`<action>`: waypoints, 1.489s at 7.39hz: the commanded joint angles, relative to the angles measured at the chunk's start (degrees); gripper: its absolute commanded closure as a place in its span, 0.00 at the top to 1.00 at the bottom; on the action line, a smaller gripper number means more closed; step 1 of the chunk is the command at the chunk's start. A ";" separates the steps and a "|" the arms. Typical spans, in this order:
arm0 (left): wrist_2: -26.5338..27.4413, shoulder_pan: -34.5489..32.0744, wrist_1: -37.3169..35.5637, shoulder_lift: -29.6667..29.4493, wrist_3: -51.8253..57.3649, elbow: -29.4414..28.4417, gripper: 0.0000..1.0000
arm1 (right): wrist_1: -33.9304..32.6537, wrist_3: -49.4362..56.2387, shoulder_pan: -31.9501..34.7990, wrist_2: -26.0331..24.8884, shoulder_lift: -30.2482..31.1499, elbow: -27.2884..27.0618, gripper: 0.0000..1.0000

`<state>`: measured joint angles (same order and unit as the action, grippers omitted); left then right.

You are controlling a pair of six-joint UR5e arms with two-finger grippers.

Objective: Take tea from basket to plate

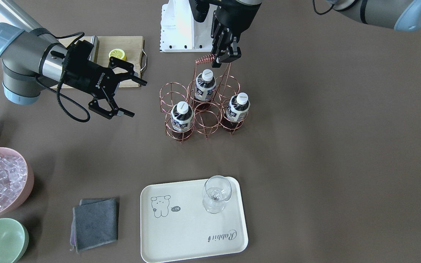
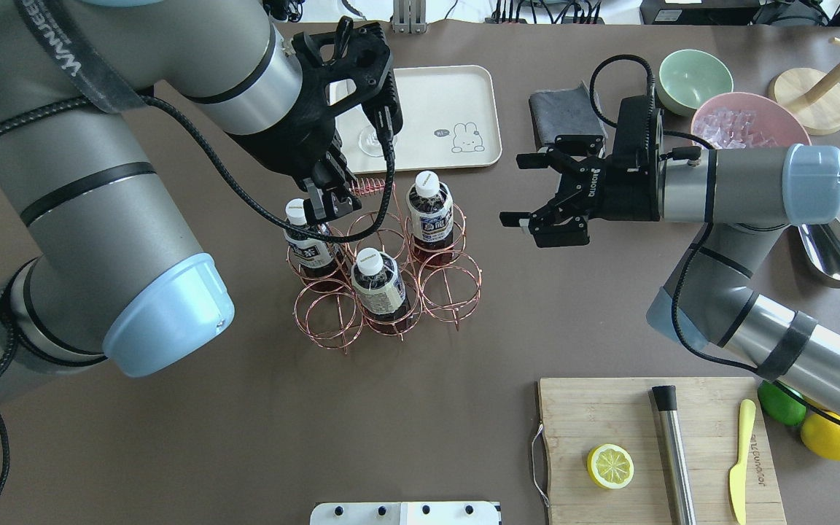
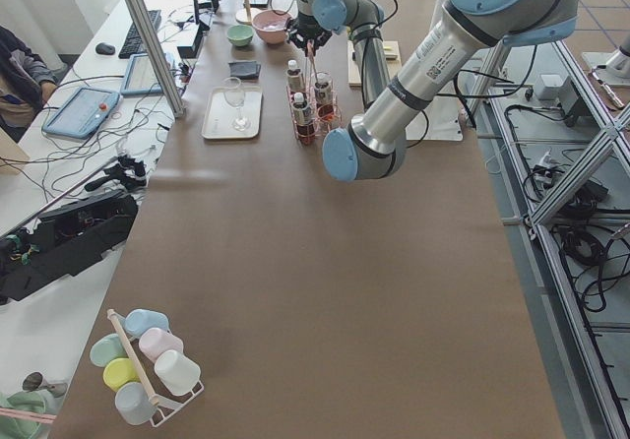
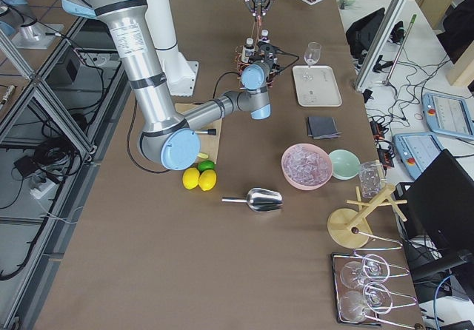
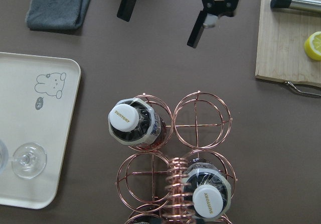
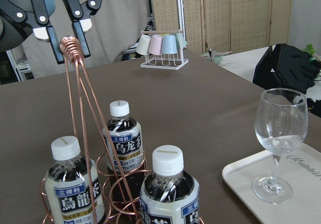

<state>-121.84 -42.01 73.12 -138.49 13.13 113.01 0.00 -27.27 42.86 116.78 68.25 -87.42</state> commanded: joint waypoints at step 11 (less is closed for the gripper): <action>0.02 -0.09 0.01 0.59 0.41 0.02 0.00 | -3.25 6.17 -4.28 -4.02 -10.33 6.55 1.00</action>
<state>-121.82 -42.06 73.12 -137.86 13.50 113.03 -3.24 -21.10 38.46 113.06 58.76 -82.31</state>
